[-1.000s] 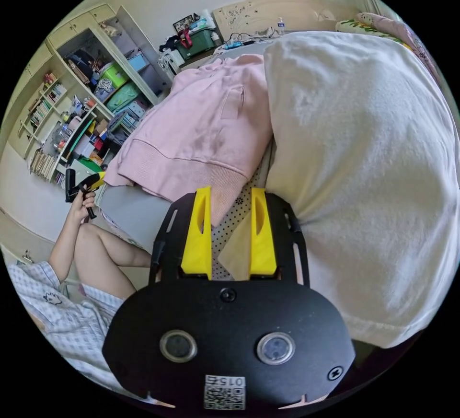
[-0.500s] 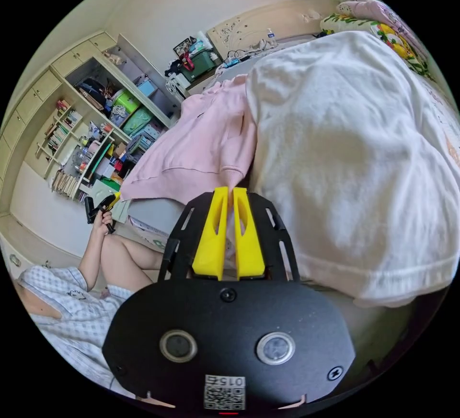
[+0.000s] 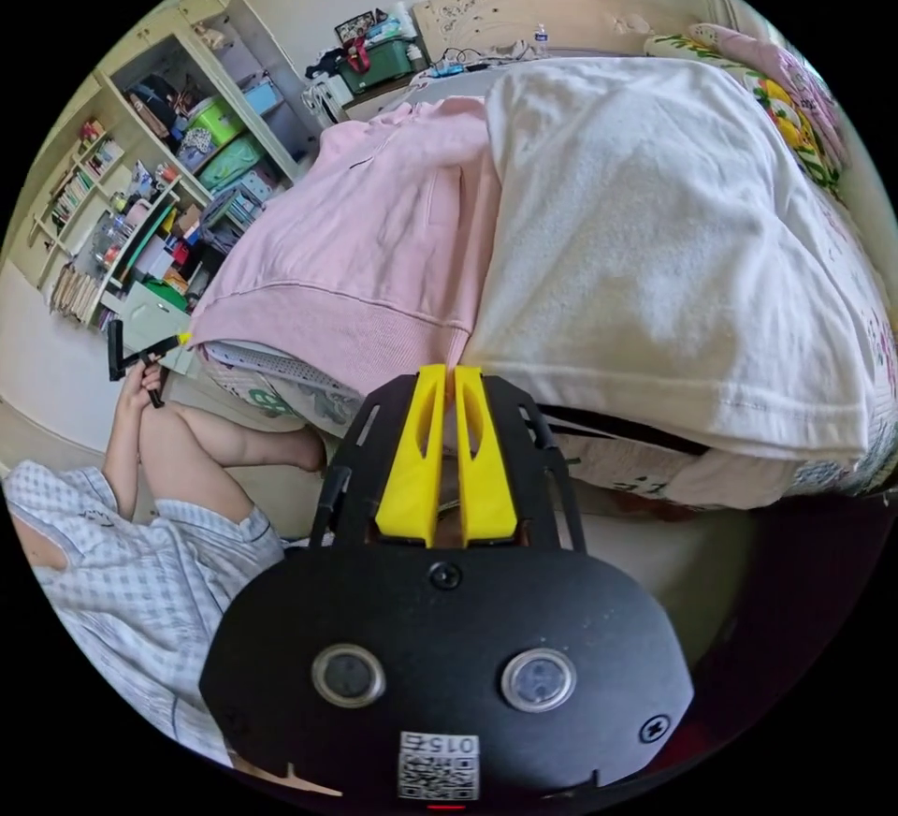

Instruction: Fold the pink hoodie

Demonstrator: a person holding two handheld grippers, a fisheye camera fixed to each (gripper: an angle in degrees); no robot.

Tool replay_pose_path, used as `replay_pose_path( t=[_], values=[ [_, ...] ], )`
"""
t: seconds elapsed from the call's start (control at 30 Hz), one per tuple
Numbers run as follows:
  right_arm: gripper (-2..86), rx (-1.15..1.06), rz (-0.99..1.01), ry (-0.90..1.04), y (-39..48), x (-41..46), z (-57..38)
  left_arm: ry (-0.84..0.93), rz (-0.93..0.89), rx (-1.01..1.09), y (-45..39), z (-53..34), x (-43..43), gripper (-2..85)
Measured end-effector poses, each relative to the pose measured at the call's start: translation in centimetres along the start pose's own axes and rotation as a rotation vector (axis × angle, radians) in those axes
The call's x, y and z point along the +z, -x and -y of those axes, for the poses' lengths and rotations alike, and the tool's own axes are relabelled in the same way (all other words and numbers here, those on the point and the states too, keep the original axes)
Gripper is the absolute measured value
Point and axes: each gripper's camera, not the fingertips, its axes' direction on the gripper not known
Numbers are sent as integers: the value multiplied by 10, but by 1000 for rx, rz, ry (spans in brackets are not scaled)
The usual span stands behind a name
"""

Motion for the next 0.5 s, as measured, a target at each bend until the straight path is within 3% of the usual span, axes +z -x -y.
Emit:
replay_pose_path(
  t=[0.3, 0.43, 0.5],
  values=[
    [4, -69, -145, 88, 56, 25, 25, -13, 17, 34, -12, -5, 4, -5],
    [6, -81, -200, 106, 79, 41, 30, 148, 119, 61, -19, -4, 50, -4],
    [7, -93, -217, 122, 87, 44, 32, 142, 179, 85, -28, -9, 72, -3]
  ],
)
